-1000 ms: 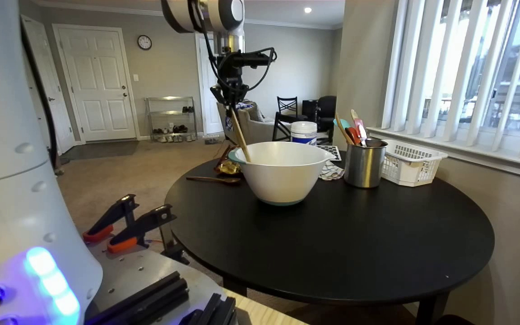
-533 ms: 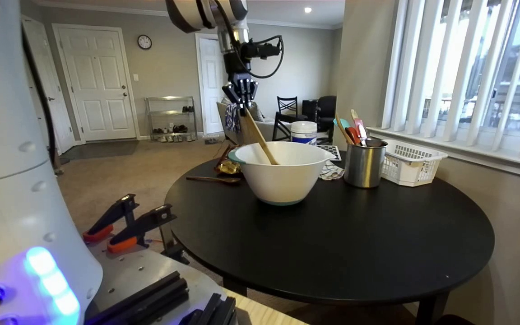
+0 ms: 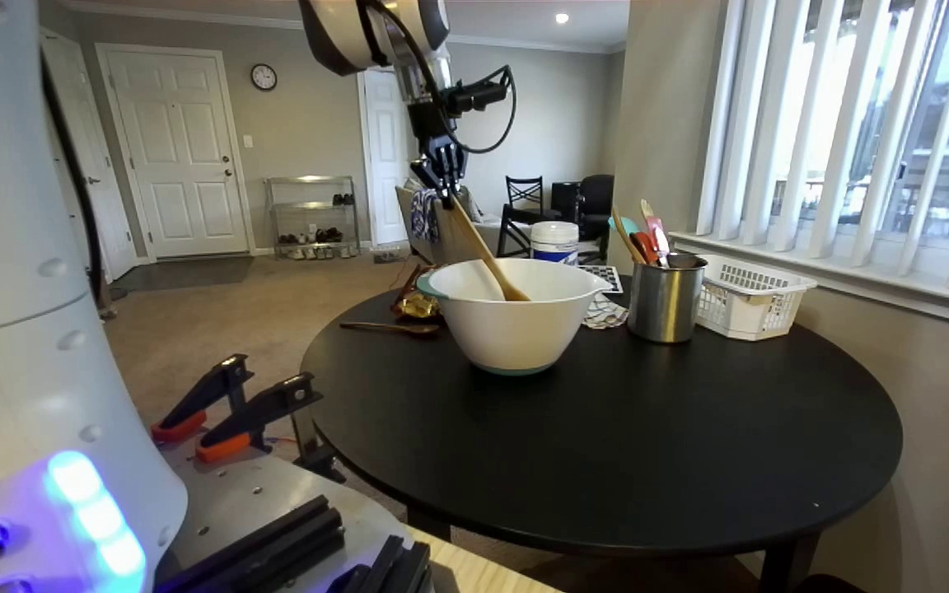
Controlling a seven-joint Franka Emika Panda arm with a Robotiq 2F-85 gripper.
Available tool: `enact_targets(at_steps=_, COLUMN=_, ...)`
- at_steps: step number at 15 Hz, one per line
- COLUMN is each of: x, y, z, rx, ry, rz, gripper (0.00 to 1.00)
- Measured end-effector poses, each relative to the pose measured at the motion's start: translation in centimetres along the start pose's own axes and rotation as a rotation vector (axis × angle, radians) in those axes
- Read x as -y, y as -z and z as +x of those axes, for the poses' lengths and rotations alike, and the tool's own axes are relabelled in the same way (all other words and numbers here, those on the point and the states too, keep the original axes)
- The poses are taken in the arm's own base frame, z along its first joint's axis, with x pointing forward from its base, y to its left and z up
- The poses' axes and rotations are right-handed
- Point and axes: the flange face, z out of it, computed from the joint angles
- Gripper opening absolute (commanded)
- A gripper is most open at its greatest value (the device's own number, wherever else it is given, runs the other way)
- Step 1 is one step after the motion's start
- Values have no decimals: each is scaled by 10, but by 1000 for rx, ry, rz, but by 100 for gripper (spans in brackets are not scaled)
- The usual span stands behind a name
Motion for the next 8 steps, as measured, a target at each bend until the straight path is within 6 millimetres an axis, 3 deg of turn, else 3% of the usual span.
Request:
enact_targets(at_steps=3, x=-1, y=-4, z=3, rx=-23, ry=-1, rz=-20, gripper=3)
enact_targets(at_steps=4, x=-1, y=-5, z=4, rx=-26, ry=-2, rz=-22, gripper=37)
enact_targets(at_steps=5, x=-1, y=-6, z=4, rx=-26, ry=-4, rz=-21, gripper=39)
enact_targets(at_steps=8, x=0, y=-7, z=4, rx=-26, ry=-5, rz=-20, gripper=56)
